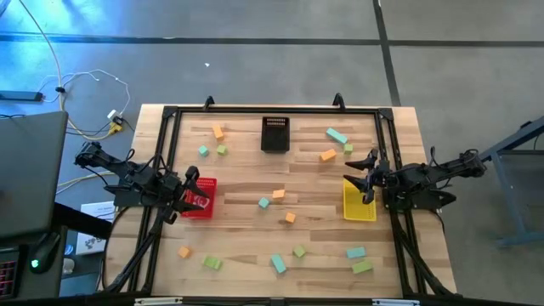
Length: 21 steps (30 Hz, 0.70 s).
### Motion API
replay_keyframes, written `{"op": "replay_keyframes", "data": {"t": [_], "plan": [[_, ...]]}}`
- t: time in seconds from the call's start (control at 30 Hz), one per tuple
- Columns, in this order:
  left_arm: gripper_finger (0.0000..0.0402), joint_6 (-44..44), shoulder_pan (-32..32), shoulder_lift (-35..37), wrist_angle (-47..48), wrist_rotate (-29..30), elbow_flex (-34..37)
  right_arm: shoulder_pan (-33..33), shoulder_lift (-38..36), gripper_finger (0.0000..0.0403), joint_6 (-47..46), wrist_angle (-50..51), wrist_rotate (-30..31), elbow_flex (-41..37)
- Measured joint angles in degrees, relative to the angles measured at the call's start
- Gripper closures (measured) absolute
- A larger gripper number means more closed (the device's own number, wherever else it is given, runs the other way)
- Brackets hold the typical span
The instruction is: Sort & place blocks by color
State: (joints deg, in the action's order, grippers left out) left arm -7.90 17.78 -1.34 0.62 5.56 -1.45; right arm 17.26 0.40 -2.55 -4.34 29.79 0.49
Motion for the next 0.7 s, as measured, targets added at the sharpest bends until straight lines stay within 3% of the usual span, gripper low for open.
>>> {"op": "replay_keyframes", "data": {"t": [0.7], "plan": [[0.0232,-5.46,-0.01,0.01,0.00,0.00,0.00,0.00,-0.02,0.0199,0.01,0.00,0.12,0.00]]}}
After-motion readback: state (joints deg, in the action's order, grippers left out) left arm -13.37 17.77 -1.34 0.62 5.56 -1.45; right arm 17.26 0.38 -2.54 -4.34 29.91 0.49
